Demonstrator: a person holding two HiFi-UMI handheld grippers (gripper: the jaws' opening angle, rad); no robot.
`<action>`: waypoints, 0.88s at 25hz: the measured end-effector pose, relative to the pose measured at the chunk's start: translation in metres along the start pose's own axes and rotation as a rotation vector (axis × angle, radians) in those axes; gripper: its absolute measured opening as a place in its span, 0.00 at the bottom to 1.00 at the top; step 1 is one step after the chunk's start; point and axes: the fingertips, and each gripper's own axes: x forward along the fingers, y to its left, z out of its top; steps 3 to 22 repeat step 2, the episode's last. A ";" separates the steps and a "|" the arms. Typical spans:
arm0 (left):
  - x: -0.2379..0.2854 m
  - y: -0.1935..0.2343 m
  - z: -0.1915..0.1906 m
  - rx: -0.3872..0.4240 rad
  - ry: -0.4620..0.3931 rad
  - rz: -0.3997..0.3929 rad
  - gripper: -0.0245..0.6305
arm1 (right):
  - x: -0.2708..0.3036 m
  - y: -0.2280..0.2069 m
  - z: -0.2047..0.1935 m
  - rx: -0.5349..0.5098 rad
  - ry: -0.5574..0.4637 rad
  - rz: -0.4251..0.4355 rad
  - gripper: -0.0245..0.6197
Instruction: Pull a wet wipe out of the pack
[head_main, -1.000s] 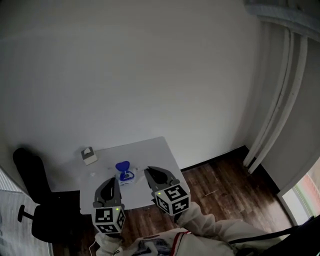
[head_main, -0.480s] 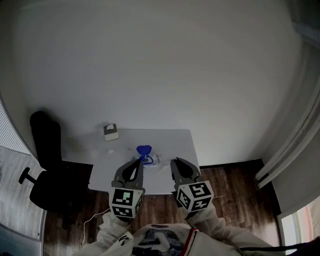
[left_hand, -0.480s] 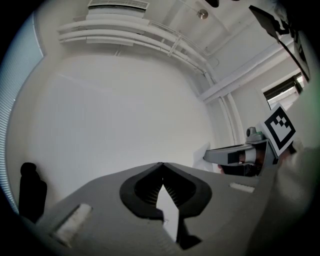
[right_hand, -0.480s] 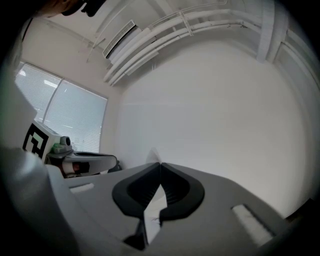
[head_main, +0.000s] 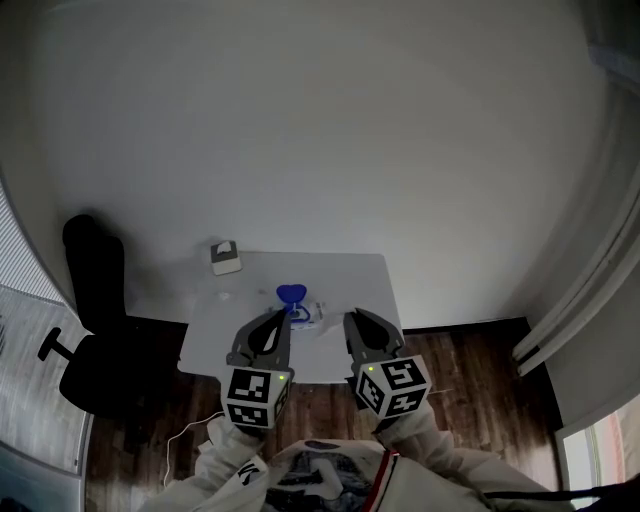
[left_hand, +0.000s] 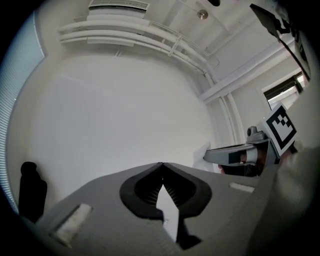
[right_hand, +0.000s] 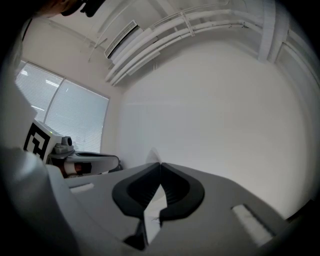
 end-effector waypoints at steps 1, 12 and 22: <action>0.000 0.000 -0.001 0.000 0.002 0.000 0.04 | 0.000 0.001 -0.001 0.002 0.001 0.001 0.05; -0.001 0.000 -0.002 0.000 0.005 0.000 0.04 | 0.000 0.001 -0.002 0.003 0.003 0.002 0.05; -0.001 0.000 -0.002 0.000 0.005 0.000 0.04 | 0.000 0.001 -0.002 0.003 0.003 0.002 0.05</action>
